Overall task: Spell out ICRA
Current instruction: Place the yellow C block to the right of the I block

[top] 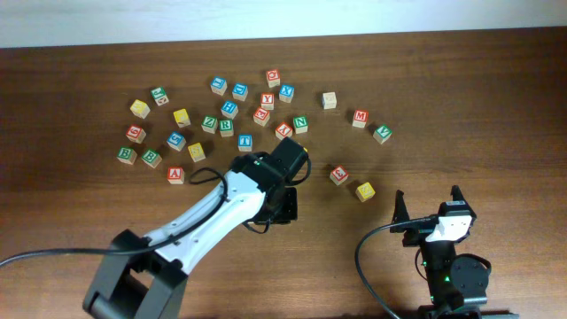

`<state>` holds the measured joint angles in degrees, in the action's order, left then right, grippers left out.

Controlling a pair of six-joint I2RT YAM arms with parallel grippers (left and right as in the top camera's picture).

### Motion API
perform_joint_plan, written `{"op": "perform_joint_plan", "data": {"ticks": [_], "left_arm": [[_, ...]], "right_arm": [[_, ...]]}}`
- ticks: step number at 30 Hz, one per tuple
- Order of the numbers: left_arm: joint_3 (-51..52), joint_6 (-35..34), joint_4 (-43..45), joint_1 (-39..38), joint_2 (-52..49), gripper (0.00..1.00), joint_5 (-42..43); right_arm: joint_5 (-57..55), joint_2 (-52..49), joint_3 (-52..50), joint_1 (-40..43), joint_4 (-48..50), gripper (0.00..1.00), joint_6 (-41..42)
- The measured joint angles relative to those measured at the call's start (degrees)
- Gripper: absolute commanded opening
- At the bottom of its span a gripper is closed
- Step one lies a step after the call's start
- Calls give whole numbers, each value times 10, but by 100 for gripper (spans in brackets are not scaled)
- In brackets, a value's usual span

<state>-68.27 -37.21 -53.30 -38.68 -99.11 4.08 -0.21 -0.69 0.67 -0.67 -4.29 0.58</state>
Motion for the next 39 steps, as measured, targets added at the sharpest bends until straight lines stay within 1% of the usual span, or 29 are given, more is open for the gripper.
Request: {"op": "perform_joint_plan", "data": {"ticks": [3,7,20,39], "left_arm": [[2,0,0,5,-35,26,0],[4,0,0,21,-58,26,-4],[5,0,20,23,-58,27,-54],[8,0,26,21,-58,27,-40]], "right_arm": [[0,0,0,0,0,99,0],[0,0,0,0,0,98,0],[0,0,0,0,0,98,0],[0,0,0,0,0,98,0]]}}
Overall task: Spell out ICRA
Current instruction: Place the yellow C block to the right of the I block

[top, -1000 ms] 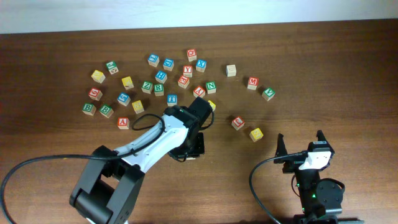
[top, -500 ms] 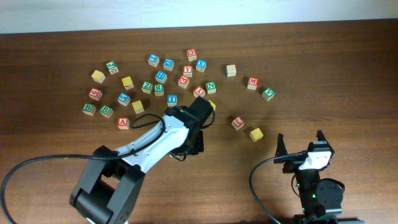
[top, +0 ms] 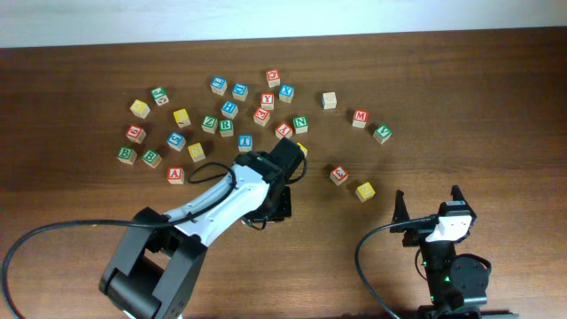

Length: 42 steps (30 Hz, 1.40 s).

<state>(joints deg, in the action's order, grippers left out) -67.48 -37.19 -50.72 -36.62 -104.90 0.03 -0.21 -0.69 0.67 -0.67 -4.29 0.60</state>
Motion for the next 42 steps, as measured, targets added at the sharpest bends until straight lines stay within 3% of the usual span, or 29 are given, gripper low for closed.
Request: {"op": "perform_joint_plan", "data": {"ticks": [11,16,30,32,34,37,40,42], "left_arm": [[13,0,26,-5,0,27,9],[13,-2,26,-5,0,34,11],[13,-2,26,-5,0,29,13],[13,0,26,-5,0,32,13],[13,1,26,-5,0,41,13],[13,3,26,-5,0,39,13],[13,4,26,-5,0,26,13],[13,5,29,-5,0,24,13]], "right_arm": [[0,0,0,0,0,98,0],[0,0,0,0,0,98,0],[0,0,0,0,0,98,0],[0,0,0,0,0,98,0],[0,0,0,0,0,98,0],[0,0,0,0,0,98,0],[0,0,0,0,0,98,0],[0,0,0,0,0,98,0]]}}
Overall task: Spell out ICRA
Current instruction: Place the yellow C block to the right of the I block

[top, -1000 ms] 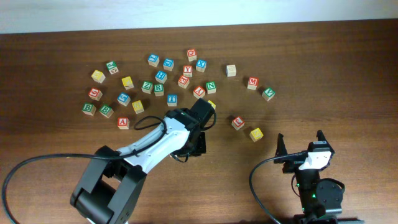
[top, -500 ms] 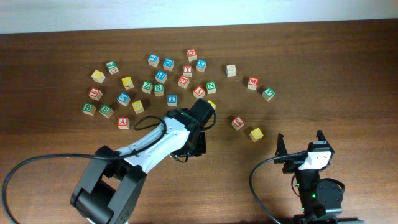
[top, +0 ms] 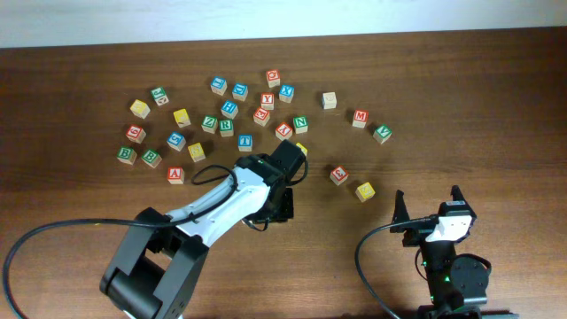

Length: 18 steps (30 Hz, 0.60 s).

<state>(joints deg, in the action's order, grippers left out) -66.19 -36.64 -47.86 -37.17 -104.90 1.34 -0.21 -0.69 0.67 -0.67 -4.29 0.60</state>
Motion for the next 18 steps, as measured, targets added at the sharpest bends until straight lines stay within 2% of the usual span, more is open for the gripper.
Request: {"op": "perform_joint_plan", "data": {"ticks": [8,9,13,18], "left_arm": [[0,11,1,0,0,24,0],[0,11,1,0,0,25,0],[0,16,4,0,0,46,1],[0,19,4,0,0,46,2]], "right_arm": [[0,0,0,0,0,98,0],[0,0,0,0,0,98,0],[0,0,0,0,0,98,0],[0,0,0,0,0,98,0]]}}
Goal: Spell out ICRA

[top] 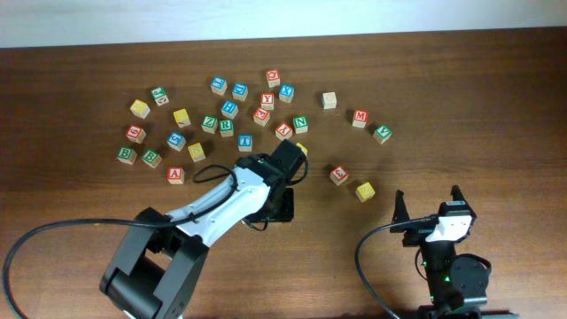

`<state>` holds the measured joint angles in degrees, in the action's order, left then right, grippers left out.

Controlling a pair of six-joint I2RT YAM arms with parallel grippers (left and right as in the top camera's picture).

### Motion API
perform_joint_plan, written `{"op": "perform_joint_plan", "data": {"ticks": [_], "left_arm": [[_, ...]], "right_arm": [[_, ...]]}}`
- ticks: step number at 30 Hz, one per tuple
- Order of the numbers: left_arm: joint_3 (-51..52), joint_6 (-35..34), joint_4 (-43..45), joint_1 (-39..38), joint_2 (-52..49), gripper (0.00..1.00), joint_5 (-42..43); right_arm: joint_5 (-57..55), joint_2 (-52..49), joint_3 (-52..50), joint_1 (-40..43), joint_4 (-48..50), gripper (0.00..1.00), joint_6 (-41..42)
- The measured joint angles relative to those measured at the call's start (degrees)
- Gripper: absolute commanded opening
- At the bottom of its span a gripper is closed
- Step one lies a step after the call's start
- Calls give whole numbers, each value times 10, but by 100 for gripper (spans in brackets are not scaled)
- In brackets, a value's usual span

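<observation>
Many lettered wooden blocks lie scattered over the far half of the brown table (461, 97). Among them are a red A block (175, 175) at the left, a green R block (226, 127) and a blue block (245, 141) whose letter I cannot read for sure. My left gripper (297, 156) reaches into the middle. A yellow block (302, 149) peeks out at its tip; the wrist body hides the fingers. My right gripper (427, 202) rests open near the front right, holding nothing.
A red block (339, 175) and a yellow block (365, 190) lie between the two arms. A plain block (329, 100), a red M block (360, 117) and a green block (382, 133) sit at the back right. The left arm's cable loops at the front left.
At first my left gripper was over the middle of the table, covering the spot below the green N block. Later the arm had shifted slightly left and a yellow block showed at its tip. It has stayed there. The right arm never moved.
</observation>
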<state>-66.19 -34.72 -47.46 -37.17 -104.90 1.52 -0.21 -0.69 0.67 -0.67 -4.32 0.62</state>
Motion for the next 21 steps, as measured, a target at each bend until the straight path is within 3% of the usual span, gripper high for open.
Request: {"op": "perform_joint_plan", "data": {"ticks": [14,18,21], "left_arm": [[-30,0,-26,0,0,53,-20],[-103,1,-96,13,-3,54,-36],[-232,2,-189,44,-7,56,-40]], "right_arm": [[0,0,0,0,0,98,0],[0,0,0,0,0,98,0],[0,0,0,0,0,98,0]]}}
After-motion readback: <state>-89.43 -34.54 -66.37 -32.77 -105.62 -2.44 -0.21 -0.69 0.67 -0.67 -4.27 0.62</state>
